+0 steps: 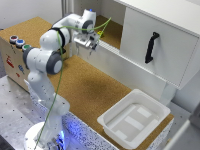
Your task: Put the yellow object inside the left cabinet
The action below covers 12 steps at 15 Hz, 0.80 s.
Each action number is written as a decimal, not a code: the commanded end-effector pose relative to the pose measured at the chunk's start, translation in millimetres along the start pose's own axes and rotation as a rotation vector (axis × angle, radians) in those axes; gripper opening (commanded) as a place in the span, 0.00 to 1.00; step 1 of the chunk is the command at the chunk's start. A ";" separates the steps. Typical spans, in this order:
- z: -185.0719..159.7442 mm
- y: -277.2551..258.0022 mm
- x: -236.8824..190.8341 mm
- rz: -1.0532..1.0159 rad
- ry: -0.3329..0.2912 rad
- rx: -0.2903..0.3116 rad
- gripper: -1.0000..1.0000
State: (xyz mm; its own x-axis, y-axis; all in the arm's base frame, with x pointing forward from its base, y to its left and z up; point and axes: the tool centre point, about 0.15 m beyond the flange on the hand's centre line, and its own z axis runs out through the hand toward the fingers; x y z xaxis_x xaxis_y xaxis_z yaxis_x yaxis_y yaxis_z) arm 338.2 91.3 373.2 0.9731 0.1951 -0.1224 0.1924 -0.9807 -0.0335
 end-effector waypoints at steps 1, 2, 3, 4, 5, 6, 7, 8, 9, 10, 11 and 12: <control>22.5 -2.4 -41.6 0.073 0.109 0.088 1.00; 20.5 -8.4 -35.8 0.085 0.085 0.100 1.00; 20.6 -11.3 -32.6 0.089 0.063 0.097 1.00; 20.6 -11.3 -32.6 0.089 0.063 0.097 1.00; 20.6 -11.3 -32.6 0.089 0.063 0.097 1.00; 20.6 -11.3 -32.6 0.089 0.063 0.097 1.00; 20.6 -11.3 -32.6 0.089 0.063 0.097 1.00; 20.6 -11.3 -32.6 0.089 0.063 0.097 1.00; 20.6 -11.3 -32.6 0.089 0.063 0.097 1.00; 20.6 -11.3 -32.6 0.089 0.063 0.097 1.00; 20.6 -11.3 -32.6 0.089 0.063 0.097 1.00; 20.6 -11.3 -32.6 0.089 0.063 0.097 1.00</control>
State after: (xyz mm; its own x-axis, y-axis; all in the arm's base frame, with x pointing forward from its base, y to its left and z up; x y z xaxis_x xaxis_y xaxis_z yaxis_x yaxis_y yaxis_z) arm 300.6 91.8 365.1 0.9904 0.1202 -0.0687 0.1128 -0.9884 -0.1019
